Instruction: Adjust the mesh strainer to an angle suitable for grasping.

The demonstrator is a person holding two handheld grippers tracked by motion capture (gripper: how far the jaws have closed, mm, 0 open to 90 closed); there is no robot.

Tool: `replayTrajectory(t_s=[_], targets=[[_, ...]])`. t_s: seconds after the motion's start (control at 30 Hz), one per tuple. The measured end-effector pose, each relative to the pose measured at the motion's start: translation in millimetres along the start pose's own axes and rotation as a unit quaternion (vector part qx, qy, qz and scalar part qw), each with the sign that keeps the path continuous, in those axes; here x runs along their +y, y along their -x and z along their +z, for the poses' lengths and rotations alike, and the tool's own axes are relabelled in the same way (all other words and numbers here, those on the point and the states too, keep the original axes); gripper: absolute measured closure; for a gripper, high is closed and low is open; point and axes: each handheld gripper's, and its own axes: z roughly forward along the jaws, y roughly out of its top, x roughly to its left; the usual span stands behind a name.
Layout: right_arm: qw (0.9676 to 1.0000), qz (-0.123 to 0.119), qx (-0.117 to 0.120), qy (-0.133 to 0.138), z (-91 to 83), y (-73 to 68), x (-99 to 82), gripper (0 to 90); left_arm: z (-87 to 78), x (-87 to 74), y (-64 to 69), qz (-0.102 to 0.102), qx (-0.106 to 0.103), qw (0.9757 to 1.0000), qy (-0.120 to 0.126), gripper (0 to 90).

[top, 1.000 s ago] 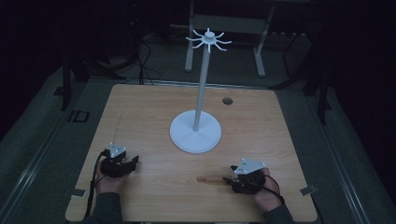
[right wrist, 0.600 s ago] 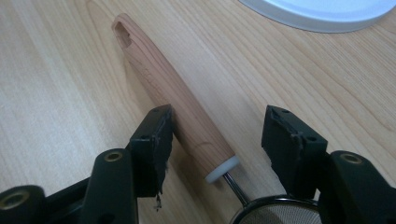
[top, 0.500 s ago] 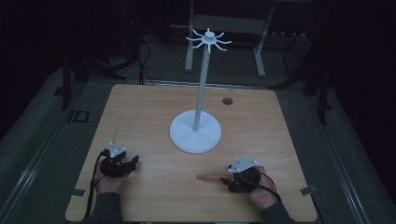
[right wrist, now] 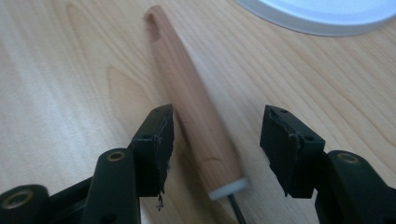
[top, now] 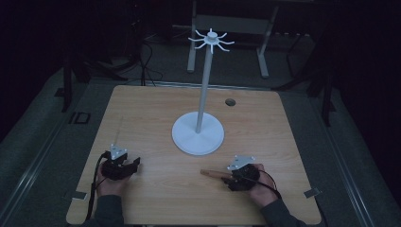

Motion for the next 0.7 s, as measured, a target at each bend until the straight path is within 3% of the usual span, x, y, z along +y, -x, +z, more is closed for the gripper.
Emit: replayTrajectory(t_s=[0.1, 0.4, 0.7], targets=[[0.9998, -0.012, 0.011, -0.008, 2.3, -1.6, 1.3, 47.4, 0.0, 0.0, 0.0, 0.000, 0.000, 1.0000, 0.000, 42.4], [0.9991, -0.016, 0.027, -0.026, 6.8, -0.7, 0.8, 53.5, -0.1, 0.0, -0.2, 0.000, 0.000, 1.0000, 0.001, 42.4], [0.9980, -0.032, 0.044, -0.032, 6.3, 1.6, 1.9, 69.0, -0.2, 0.1, -0.3, 0.000, 0.000, 1.0000, 0.001, 42.4]])
